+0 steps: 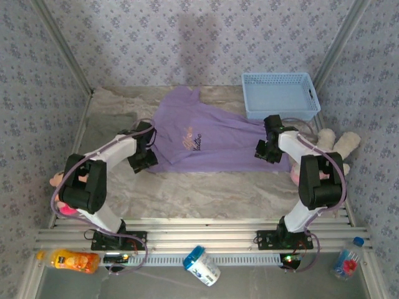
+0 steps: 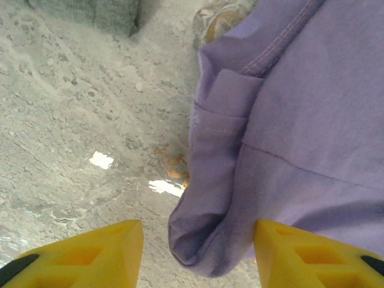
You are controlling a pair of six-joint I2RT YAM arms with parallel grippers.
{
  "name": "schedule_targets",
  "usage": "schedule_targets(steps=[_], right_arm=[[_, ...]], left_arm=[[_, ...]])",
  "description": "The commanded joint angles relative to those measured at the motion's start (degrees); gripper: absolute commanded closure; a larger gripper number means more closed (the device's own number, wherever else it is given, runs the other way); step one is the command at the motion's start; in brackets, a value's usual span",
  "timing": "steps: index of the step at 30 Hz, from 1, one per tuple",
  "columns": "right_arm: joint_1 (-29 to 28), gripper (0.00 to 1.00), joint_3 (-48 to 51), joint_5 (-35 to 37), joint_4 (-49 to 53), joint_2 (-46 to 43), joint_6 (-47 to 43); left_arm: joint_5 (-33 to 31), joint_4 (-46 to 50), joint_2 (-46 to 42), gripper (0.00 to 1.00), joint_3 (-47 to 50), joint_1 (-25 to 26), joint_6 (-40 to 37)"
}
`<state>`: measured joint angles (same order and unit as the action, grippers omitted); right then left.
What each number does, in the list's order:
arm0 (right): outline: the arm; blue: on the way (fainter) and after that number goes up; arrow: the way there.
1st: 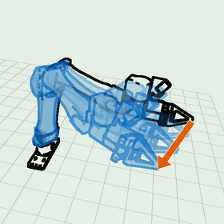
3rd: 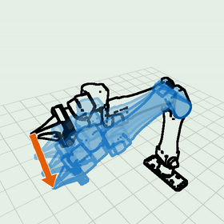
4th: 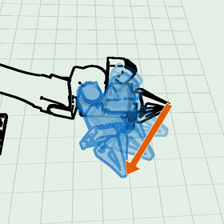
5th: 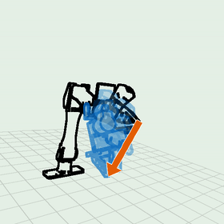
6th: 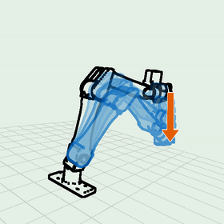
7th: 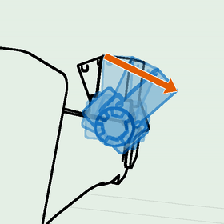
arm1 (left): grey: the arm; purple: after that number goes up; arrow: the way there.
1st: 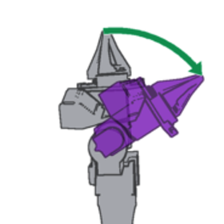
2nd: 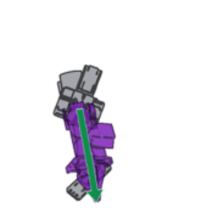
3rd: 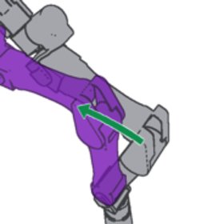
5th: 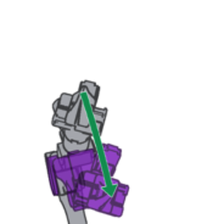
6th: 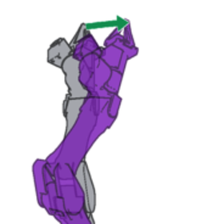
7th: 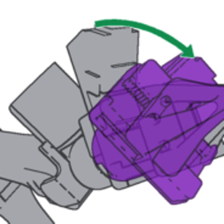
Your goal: Fold and stack the mixed laundry pile
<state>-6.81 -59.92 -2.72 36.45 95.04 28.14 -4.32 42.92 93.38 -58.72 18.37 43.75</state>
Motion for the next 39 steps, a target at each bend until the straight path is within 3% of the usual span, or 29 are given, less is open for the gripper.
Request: schedule_targets(steps=[1, 4, 7, 9, 13, 26, 28, 34, 37, 39], right_arm=[[0.4, 0.66, 0.4, -2.1, 0.1, 1.8, 1.3], [0.4, 0.66, 0.4, -1.9, 0.0, 2.5, 1.0], [0.8, 0.66, 0.6, -1.3, 0.0, 3.1, 0.8], [1.5, 0.66, 0.9, -0.9, 0.1, 3.5, 1.3], [2.7, 0.66, 2.0, -0.7, -0.6, 3.7, 2.1], [4.7, 0.66, 2.8, 1.1, -0.2, 3.8, 1.5], [4.5, 0.65, 2.1, 2.0, -0.1, 3.2, 0.9], [2.0, 0.63, 0.5, 0.2, 1.3, -1.4, 0.8], [-0.8, 0.63, -0.3, -1.2, 0.9, -2.4, 1.3], [-2.9, 0.63, -1.0, -1.1, 0.7, -2.1, 1.5]], left_arm=[[-0.6, -3.2, -1.6, 0.52, 1.2, -0.4, 2.4], [-2.4, -6.8, -1.1, 0.61, 2.6, -0.4, 5.2], [-4.6, -9.5, 0.3, 0.81, 3.7, -0.5, 7.8], [-5.1, -10.3, 1.3, 0.83, 4.0, -0.5, 8.6], [-6.3, -9.3, 1.7, 1.0, 4.3, -0.6, 7.9], [-7.0, -1.7, -4.4, 1.0, 4.4, -5.7, -1.7], [-6.1, -0.4, -4.3, 0.93, 3.6, -5.6, -1.9], [-4.2, 1.2, -5.6, 0.55, -0.1, -4.7, -0.5], [-3.3, 0.6, -5.8, 0.54, -2.7, -2.0, 0.1], [-1.6, -1.1, -5.0, 0.6, -4.1, 0.4, 0.8]])
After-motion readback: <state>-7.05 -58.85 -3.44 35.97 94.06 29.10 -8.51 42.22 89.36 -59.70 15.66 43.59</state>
